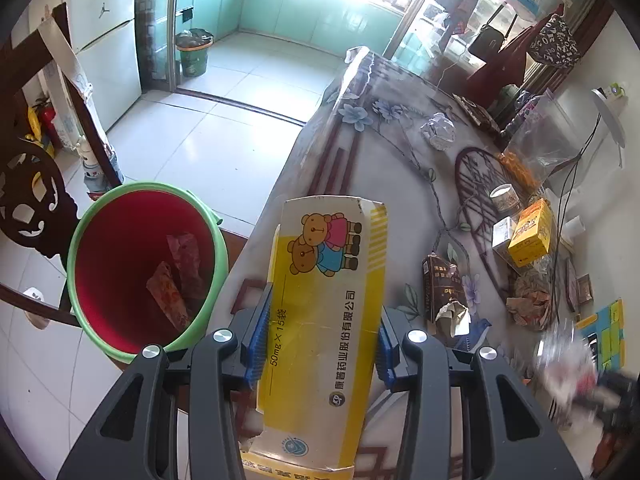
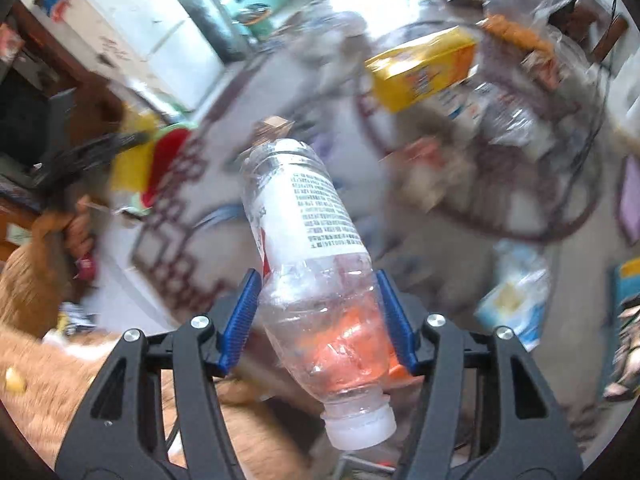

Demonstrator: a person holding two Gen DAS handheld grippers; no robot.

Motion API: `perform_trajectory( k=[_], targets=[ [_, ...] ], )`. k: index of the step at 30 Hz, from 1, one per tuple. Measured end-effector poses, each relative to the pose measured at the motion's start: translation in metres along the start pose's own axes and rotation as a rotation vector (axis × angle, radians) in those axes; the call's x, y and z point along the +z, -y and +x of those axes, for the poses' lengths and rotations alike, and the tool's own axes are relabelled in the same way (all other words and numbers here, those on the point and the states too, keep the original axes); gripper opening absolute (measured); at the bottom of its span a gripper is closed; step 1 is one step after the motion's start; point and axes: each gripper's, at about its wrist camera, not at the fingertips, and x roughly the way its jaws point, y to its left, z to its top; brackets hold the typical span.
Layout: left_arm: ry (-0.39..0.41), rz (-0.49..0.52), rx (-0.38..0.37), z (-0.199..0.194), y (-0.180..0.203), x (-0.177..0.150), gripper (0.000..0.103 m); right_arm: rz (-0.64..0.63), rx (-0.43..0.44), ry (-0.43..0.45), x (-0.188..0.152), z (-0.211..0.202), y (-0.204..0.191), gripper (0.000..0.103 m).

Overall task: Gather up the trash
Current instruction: 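Release the yellow box into the bucket with the left tool while the right tool drops the bottle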

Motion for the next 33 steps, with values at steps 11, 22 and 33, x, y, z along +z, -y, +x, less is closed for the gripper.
perform_trajectory(
  k=[11,22,33],
  targets=[
    [0.005,0.03,-0.006,0.001,-0.015,0.011,0.04,0.008,-0.071,-0.136,-0.042,0.068,0.0,0.057],
    [0.022,0.006,0.046,-0.005,-0.048,0.014,0.04,-0.046,-0.14,0.102,0.071,0.069,-0.031,0.057],
    [-0.005,-0.056,0.14,0.004,-0.102,0.015,0.04,-0.147,0.095,0.117,0.158,0.123,-0.171,0.057]
  ],
)
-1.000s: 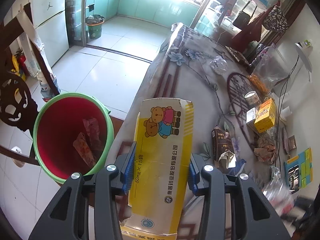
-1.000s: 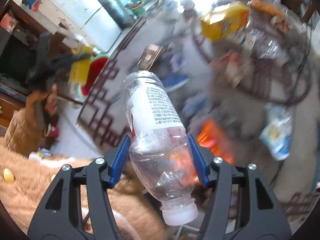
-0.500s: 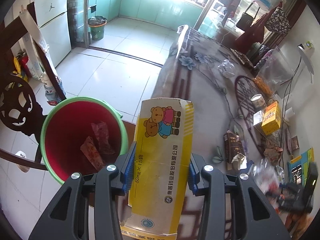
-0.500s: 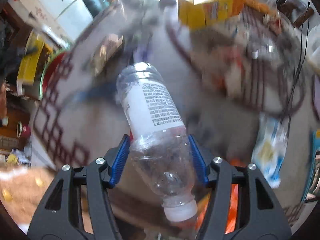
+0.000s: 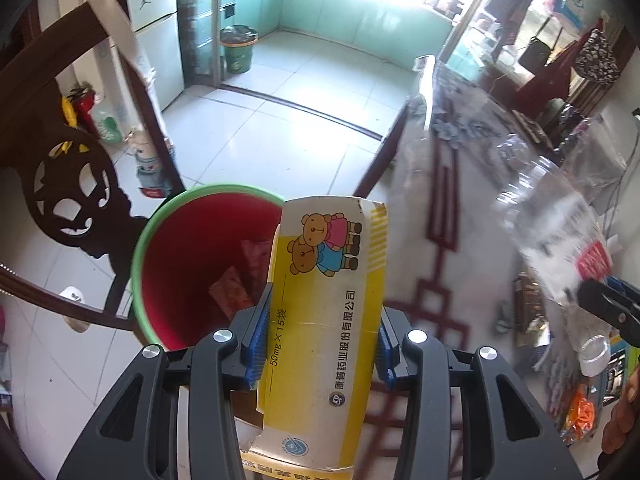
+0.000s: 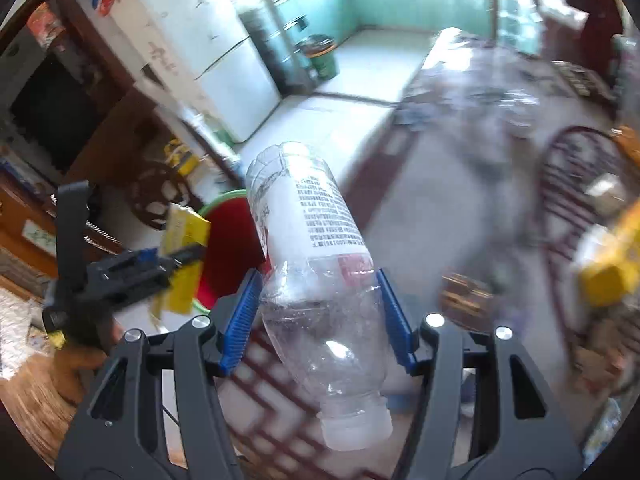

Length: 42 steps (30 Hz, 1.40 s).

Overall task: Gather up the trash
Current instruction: 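Release the yellow box into the bucket with the left tool while the right tool drops the bottle, then grasp the orange snack bag with the right tool while the left tool grasps the blue-white wrapper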

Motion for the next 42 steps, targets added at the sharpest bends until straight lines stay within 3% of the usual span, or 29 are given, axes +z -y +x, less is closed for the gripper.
perform_trajectory(
  k=[9,18,20,21,24,25,26,27,35,42],
  targets=[
    [-0.028,-0.054,0.054,0.011,-0.042,-0.002,0.04,-0.063,0.076,-0.15,0.023,0.081,-0.054,0.057],
    [-0.018,-0.059,0.085,0.017,-0.057,0.01,0.04,-0.099,0.073,-0.155,0.033,0.104,-0.077,0.057],
    [-0.013,-0.052,0.091,0.018,-0.056,0.014,0.04,-0.111,0.068,-0.154,0.034,0.103,-0.076,0.063],
    [-0.011,-0.047,0.095,0.018,-0.055,0.015,0.041,-0.114,0.058,-0.156,0.034,0.101,-0.076,0.076],
    [0.002,-0.029,0.104,0.017,-0.051,0.018,0.045,-0.116,0.045,-0.136,0.032,0.086,-0.072,0.078],
    [0.01,-0.021,0.106,0.016,-0.048,0.019,0.052,-0.125,0.038,-0.127,0.03,0.078,-0.072,0.078],
    [0.017,-0.019,0.112,0.015,-0.047,0.02,0.065,-0.135,0.027,-0.118,0.027,0.068,-0.071,0.078],
    [0.031,-0.019,0.111,0.013,-0.045,0.021,0.067,-0.14,0.023,-0.107,0.024,0.058,-0.071,0.079],
    [0.073,-0.009,0.078,-0.003,-0.022,0.022,0.072,-0.075,-0.019,-0.023,-0.012,-0.016,-0.043,0.086],
    [0.074,0.102,-0.028,-0.014,0.037,0.009,0.072,0.106,-0.2,-0.026,-0.076,-0.061,0.019,0.086]
  ],
)
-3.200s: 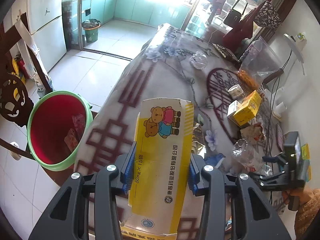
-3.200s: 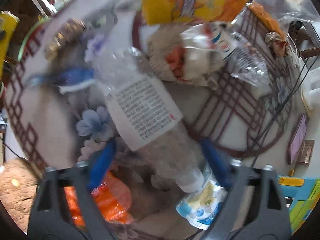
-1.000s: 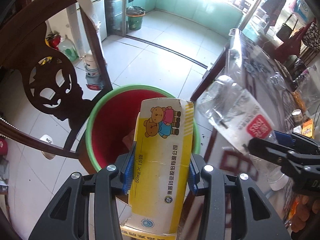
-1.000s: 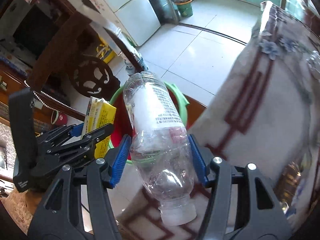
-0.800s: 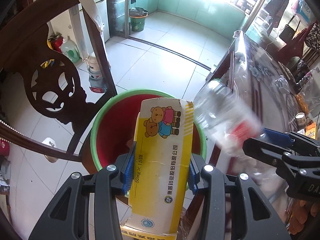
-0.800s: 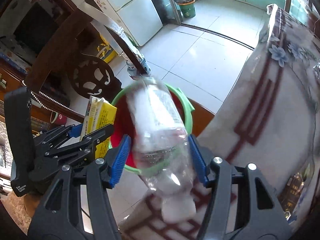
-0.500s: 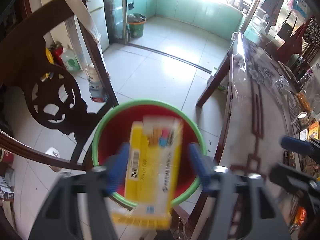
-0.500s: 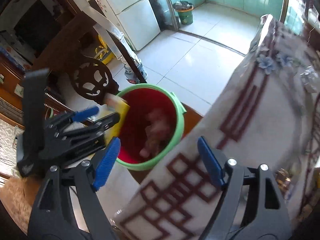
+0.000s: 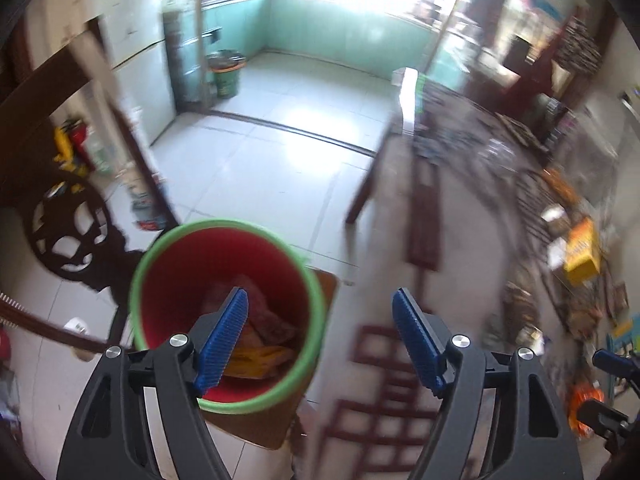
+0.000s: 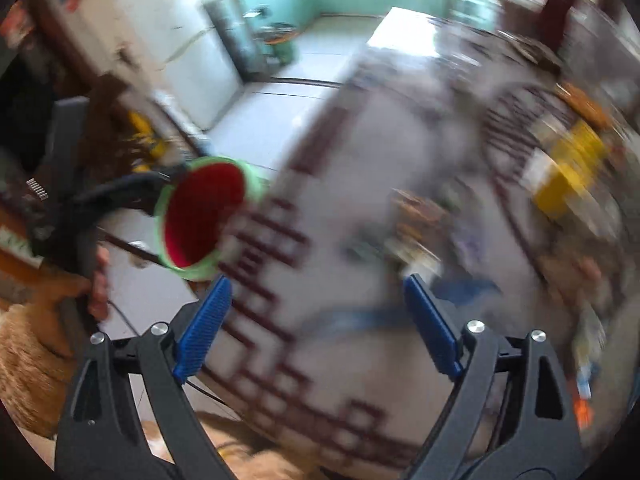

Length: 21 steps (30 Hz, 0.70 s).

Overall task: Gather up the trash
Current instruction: 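Grasp the orange snack bag with the right tool while the left tool grasps the blue-white wrapper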

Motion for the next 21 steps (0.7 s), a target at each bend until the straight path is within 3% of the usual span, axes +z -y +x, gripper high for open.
perform_trajectory(
  k=[6,10,13,19,20,21],
  targets=[
    [-0.001,0.126,-0.104,-0.007,0.07,-0.004,0.072,0.298,-0.255,0.016,-0.076,-0.045,0.108,0.086],
    [-0.012,0.226,-0.171,-0.011,0.125,-0.014,0.072,0.538,-0.342,0.007,-0.129,-0.066,0.174,0.086],
    [-0.031,0.286,-0.228,-0.013,0.17,-0.025,0.072,0.644,-0.292,-0.043,-0.16,-0.057,0.204,0.086],
    [-0.065,0.398,-0.301,-0.02,0.253,-0.056,0.072,0.642,-0.239,-0.125,-0.178,-0.026,0.225,0.086],
    [-0.069,0.414,-0.306,-0.02,0.265,-0.061,0.072,0.623,-0.234,-0.13,-0.177,-0.022,0.227,0.084],
    [-0.075,0.426,-0.312,-0.021,0.278,-0.067,0.072,0.601,-0.228,-0.136,-0.176,-0.02,0.23,0.072]
  ],
)
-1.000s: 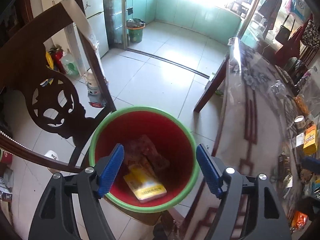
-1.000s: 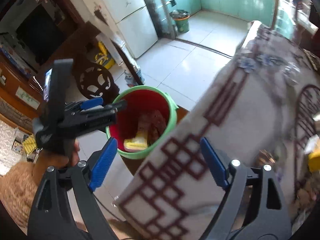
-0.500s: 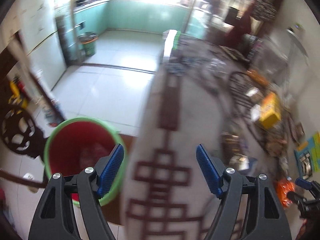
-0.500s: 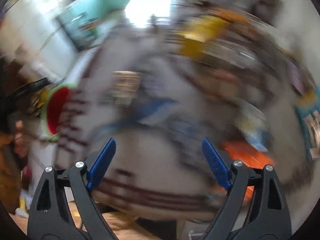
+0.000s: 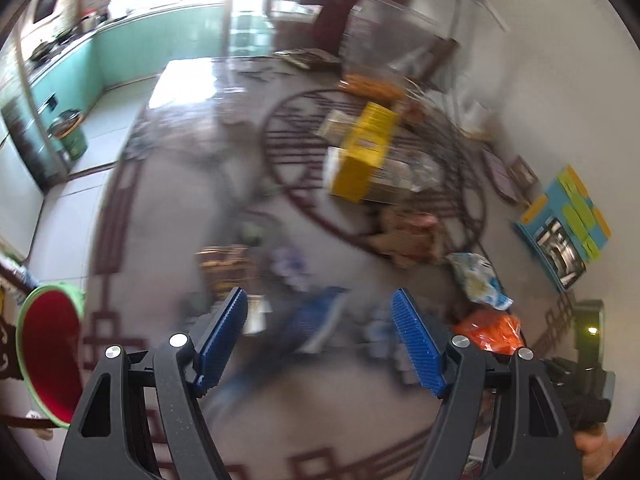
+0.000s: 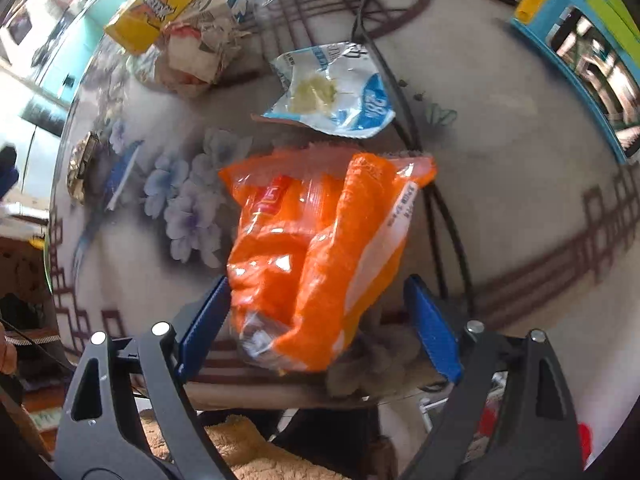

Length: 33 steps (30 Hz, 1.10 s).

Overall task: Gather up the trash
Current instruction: 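Grasp the orange snack bag with the right tool while the left tool grasps the blue-white wrapper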

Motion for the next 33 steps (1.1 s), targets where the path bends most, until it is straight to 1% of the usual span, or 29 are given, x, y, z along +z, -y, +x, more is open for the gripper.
perform_trajectory(
  k=[1,2,4,6,9,11,13,16,18,20,22,25,27,29,31,32,33],
  targets=[
    [-0.003,0.004,-0.003,0.002,0.006,0.0,0.072,-0.018,0.006,-0.007,0.0,0.0,0.001,0.058],
    [-0.01,0.013,-0.007,0.006,0.019,0.0,0.072,-0.037,0.018,-0.016,0.001,0.001,0.003,0.058],
    [-0.017,0.02,-0.008,0.011,0.03,0.001,0.072,-0.076,0.063,-0.022,0.004,0.0,0.007,0.05],
    [-0.023,0.018,-0.007,0.017,0.042,0.002,0.072,-0.125,0.098,-0.021,0.006,-0.006,0.011,0.05],
    [-0.03,0.006,-0.01,0.027,0.059,0.007,0.072,-0.191,0.153,0.001,0.006,-0.027,0.016,0.05],
    [-0.036,-0.002,-0.015,0.034,0.069,0.009,0.072,-0.232,0.184,0.034,0.007,-0.05,0.023,0.05],
    [-0.048,-0.003,-0.025,0.043,0.08,0.011,0.072,-0.246,0.198,0.071,0.011,-0.07,0.035,0.05],
    [-0.07,0.007,-0.057,0.058,0.103,0.016,0.072,-0.229,0.195,0.136,0.027,-0.093,0.059,0.05],
    [-0.102,0.031,-0.095,0.074,0.124,0.019,0.072,-0.193,0.181,0.193,0.034,-0.106,0.073,0.05],
    [-0.141,0.051,-0.123,0.091,0.142,0.019,0.072,-0.138,0.139,0.261,0.048,-0.114,0.091,0.05],
    [-0.172,0.066,-0.135,0.109,0.158,0.019,0.072,-0.089,0.123,0.294,0.059,-0.117,0.108,0.05],
    [-0.229,0.077,-0.163,0.139,0.181,0.017,0.072,-0.057,0.121,0.317,0.066,-0.113,0.118,0.05],
    [-0.27,0.063,-0.198,0.154,0.191,0.015,0.072,-0.042,0.124,0.318,0.069,-0.11,0.124,0.05],
    [-0.296,0.057,-0.218,0.166,0.2,0.013,0.072,-0.028,0.132,0.313,0.072,-0.106,0.126,0.05],
    [-0.32,0.06,-0.216,0.176,0.208,0.011,0.072,-0.025,0.133,0.308,0.072,-0.103,0.128,0.05],
    [-0.324,0.062,-0.208,0.179,0.211,0.009,0.07,-0.024,0.132,0.305,0.071,-0.102,0.128,0.05],
    [-0.307,0.071,-0.198,0.178,0.214,0.009,0.065,-0.024,0.13,0.304,0.07,-0.101,0.13,0.05]
  ],
)
